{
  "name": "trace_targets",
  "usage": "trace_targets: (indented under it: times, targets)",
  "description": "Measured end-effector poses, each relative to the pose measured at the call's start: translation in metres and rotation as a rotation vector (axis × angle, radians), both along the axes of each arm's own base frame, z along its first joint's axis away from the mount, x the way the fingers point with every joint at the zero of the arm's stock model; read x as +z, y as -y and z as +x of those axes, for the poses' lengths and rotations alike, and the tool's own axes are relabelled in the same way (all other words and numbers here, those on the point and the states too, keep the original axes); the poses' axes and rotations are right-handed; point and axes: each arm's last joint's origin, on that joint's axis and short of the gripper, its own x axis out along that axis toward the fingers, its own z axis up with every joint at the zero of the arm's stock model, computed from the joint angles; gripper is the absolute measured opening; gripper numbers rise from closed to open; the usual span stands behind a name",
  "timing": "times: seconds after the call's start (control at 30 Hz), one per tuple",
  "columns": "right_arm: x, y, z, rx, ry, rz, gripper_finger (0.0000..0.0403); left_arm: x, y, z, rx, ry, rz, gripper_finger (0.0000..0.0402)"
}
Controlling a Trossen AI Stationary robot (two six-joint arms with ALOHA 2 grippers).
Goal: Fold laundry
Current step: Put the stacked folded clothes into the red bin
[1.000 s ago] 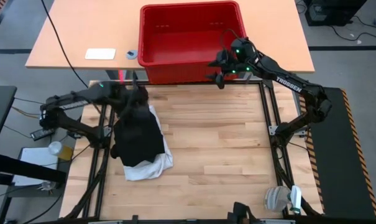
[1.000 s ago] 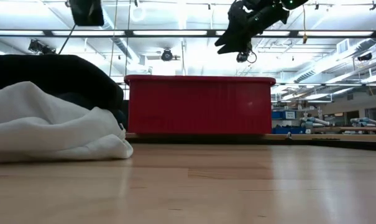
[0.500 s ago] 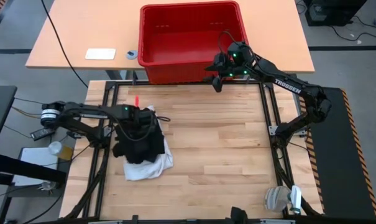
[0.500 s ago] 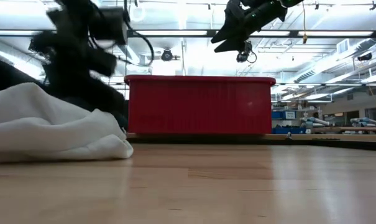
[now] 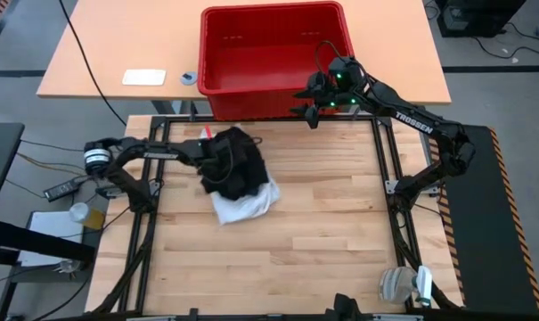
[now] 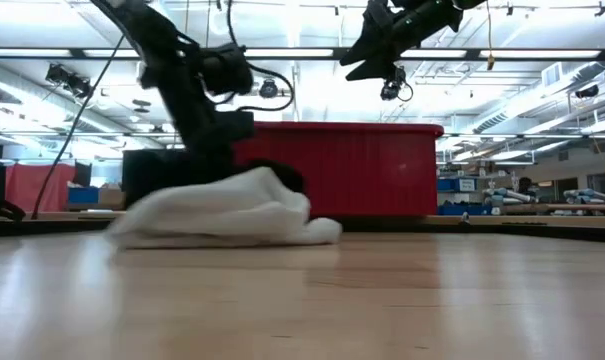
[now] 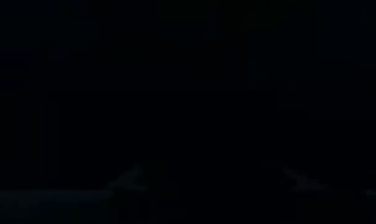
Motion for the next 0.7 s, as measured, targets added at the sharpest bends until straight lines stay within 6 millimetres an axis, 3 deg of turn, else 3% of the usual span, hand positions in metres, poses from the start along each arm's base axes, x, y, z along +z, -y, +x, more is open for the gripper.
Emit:
trace_targets:
  times: [0.2,0.37,0.57,0.7]
  targets:
    - [0.0,0.0,0.0,-0.013,0.011,0.056,0.0284,0.013,-0.017,0.02,0.014,0.01,0.007,0.0159]
    - [0.0,0.0,-0.002,0.026,0.036,0.136,0.0284,0.05,-0.014,0.021,-0.057,0.059,0.024,0.0159]
    - [-0.011,-0.015,0.001,0.155,-0.065,0.123,0.0281,0.096,-0.007,-0.003,-0.126,0.171,0.075,0.0159]
    - [-0.025,-0.029,0.007,0.196,-0.119,0.181,0.0279,0.102,-0.01,-0.03,-0.177,0.102,0.107,0.0159]
